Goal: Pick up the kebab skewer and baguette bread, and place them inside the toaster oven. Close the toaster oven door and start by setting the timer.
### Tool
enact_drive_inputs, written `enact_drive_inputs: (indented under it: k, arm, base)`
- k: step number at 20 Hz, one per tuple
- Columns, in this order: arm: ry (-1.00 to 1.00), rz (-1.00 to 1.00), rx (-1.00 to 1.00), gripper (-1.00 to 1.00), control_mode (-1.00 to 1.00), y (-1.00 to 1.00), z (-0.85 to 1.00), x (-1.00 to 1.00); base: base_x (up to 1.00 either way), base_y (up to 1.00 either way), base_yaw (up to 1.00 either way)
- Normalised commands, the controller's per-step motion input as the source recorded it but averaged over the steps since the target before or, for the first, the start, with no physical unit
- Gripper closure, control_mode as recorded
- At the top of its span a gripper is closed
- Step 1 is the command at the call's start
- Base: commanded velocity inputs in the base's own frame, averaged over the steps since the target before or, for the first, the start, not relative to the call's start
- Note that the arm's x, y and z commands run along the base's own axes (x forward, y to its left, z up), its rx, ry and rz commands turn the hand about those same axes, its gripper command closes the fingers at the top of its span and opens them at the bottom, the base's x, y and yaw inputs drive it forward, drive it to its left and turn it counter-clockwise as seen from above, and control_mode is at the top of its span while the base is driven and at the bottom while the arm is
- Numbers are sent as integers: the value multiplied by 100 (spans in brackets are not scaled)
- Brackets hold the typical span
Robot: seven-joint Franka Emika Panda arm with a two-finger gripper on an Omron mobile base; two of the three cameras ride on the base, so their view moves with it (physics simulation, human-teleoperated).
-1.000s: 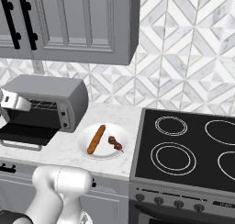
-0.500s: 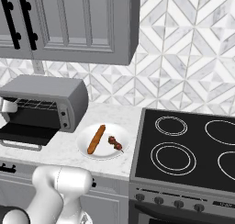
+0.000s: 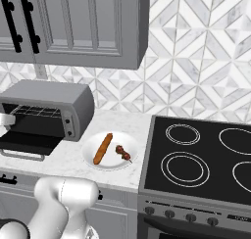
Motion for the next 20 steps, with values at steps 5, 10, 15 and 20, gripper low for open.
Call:
enact_drive_inputs:
  k: [5,10,15,20]
  arm:
    - [-29,-3,-5,-100,-100,0,-34,27]
    - [-15,-3,0,-100,-100,-8,-7,39]
    - [-6,-9,0,-100,-100,3,0,59]
    - [-5,-12,0,-100,-100,19,-30,16]
  base:
    - [0,0,0]
    - [0,0,0]
    - [0,0,0]
    - [0,0,0]
